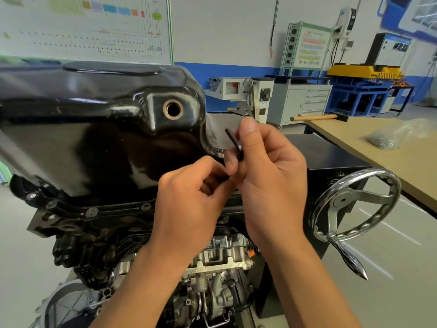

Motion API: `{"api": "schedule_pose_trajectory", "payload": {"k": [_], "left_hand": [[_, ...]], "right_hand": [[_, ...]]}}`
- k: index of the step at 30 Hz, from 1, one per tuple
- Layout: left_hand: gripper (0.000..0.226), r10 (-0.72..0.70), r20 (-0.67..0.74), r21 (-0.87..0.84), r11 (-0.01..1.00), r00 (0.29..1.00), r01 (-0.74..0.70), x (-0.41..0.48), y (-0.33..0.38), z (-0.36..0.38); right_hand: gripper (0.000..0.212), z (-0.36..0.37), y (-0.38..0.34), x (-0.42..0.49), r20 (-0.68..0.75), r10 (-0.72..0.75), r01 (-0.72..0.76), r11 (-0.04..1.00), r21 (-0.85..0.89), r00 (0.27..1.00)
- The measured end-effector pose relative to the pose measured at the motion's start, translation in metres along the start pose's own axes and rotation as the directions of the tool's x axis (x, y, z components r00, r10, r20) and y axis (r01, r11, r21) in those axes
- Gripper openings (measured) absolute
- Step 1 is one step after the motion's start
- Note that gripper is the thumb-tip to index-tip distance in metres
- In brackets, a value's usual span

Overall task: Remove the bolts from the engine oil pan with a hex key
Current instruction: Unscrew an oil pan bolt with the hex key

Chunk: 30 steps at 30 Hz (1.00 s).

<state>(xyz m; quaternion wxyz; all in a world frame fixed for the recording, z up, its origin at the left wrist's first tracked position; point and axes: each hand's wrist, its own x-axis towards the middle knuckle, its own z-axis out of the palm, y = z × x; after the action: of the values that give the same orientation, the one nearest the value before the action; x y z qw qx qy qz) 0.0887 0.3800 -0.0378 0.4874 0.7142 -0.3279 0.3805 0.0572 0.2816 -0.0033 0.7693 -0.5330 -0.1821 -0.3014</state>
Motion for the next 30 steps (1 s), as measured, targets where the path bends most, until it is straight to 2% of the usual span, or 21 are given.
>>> {"api": "schedule_pose_trajectory", "payload": {"k": [3, 6, 10, 13, 15, 17, 19, 21, 23, 26, 30], "left_hand": [[0.016, 0.056, 0.201, 0.081, 0.994, 0.978, -0.074, 0.002, -0.004, -0.008], [0.026, 0.052, 0.270, 0.141, 0.986, 0.961, -0.093, 0.004, -0.007, -0.013], [0.018, 0.041, 0.271, 0.075, 0.995, 0.962, -0.064, 0.006, -0.005, -0.016], [0.019, 0.062, 0.235, 0.081, 0.993, 0.970, -0.083, 0.006, -0.001, -0.015], [0.028, 0.089, 0.156, 0.085, 0.991, 0.984, -0.103, 0.006, 0.001, -0.012], [0.020, 0.085, 0.073, 0.062, 0.994, 0.994, -0.090, 0.003, -0.003, -0.010], [0.028, 0.055, -0.020, 0.072, 0.996, 0.998, -0.054, 0.000, -0.007, -0.006], [0.032, 0.020, -0.089, 0.056, 0.998, 0.996, -0.015, -0.002, -0.009, -0.002], [0.031, -0.001, -0.089, 0.044, 0.999, 0.996, 0.005, -0.003, -0.006, 0.001], [0.032, 0.004, -0.046, 0.034, 0.999, 0.999, -0.002, -0.002, -0.002, 0.001], [0.029, 0.041, 0.138, 0.076, 0.996, 0.990, -0.051, 0.004, -0.003, -0.012]], "right_hand": [[0.033, -0.003, -0.006, 0.001, -0.006, 0.038, -0.039, 0.996, -0.076, 0.999], [0.029, -0.007, -0.009, 0.001, -0.006, 0.020, -0.020, 0.992, -0.126, 1.000], [0.031, -0.002, -0.011, -0.004, 0.102, -0.025, 0.047, 0.974, -0.222, 0.994], [0.037, -0.001, -0.011, -0.005, 0.145, -0.009, 0.040, 0.977, -0.211, 0.989], [0.025, -0.002, -0.008, -0.006, 0.104, -0.016, 0.036, 0.981, -0.193, 0.994], [0.006, -0.002, -0.005, -0.007, 0.055, -0.029, 0.037, 0.985, -0.166, 0.998], [0.007, 0.000, -0.001, -0.009, 0.039, -0.069, 0.075, 0.984, -0.159, 0.997], [0.018, 0.000, 0.002, -0.008, 0.025, -0.065, 0.067, 0.993, -0.101, 0.998], [0.022, -0.002, 0.003, -0.006, 0.017, -0.045, 0.046, 0.998, -0.050, 0.999], [0.033, 0.000, 0.006, -0.005, 0.008, -0.059, 0.060, 0.995, -0.078, 0.998], [0.039, 0.005, 0.010, -0.004, 0.000, -0.038, 0.038, 0.996, -0.078, 0.999]]}}
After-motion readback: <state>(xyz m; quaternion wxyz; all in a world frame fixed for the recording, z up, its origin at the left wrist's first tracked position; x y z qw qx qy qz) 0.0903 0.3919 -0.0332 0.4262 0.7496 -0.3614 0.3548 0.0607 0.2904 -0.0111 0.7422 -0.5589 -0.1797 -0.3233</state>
